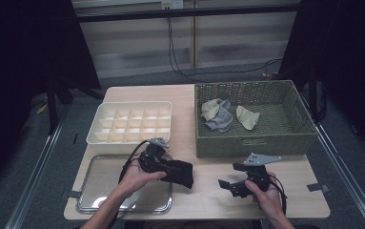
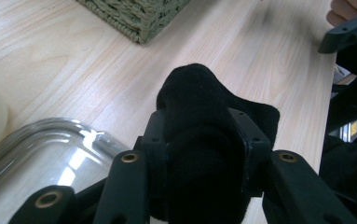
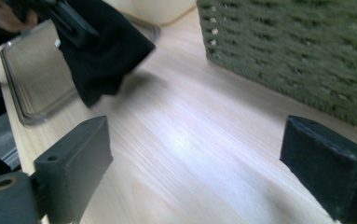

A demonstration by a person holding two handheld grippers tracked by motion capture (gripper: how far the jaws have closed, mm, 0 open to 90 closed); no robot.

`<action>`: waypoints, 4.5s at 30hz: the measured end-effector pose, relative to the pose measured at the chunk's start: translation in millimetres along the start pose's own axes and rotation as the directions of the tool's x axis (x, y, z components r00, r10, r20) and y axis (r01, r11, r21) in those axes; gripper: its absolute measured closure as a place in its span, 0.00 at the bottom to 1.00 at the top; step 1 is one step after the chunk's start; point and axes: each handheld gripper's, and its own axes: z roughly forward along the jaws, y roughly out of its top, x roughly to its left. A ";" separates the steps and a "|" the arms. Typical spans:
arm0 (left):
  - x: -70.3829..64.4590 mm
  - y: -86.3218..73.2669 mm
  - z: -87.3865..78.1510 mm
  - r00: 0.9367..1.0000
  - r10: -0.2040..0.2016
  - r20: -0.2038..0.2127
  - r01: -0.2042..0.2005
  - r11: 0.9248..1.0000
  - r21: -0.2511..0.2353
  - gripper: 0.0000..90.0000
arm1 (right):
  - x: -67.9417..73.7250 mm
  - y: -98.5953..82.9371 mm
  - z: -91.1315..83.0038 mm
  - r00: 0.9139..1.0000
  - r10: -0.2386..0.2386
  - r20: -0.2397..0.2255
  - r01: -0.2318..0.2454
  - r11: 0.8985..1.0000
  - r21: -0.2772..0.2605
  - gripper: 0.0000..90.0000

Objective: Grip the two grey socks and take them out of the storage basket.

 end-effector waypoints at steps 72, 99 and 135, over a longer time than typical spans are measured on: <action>76.1 84.1 -88.8 0.957 -0.020 -0.290 0.053 0.993 0.110 0.70 | -5.9 1.7 0.4 0.998 0.014 0.054 -0.012 1.000 -0.025 0.06; 78.1 92.8 -45.8 0.959 0.029 -0.281 0.058 0.953 0.297 0.71 | -6.3 1.7 0.9 0.999 0.013 0.052 -0.011 1.000 -0.023 0.05; 90.7 88.7 10.2 0.961 0.009 -0.276 0.115 0.895 0.430 0.74 | -5.2 1.9 2.1 0.998 0.010 0.064 -0.008 1.000 -0.026 0.05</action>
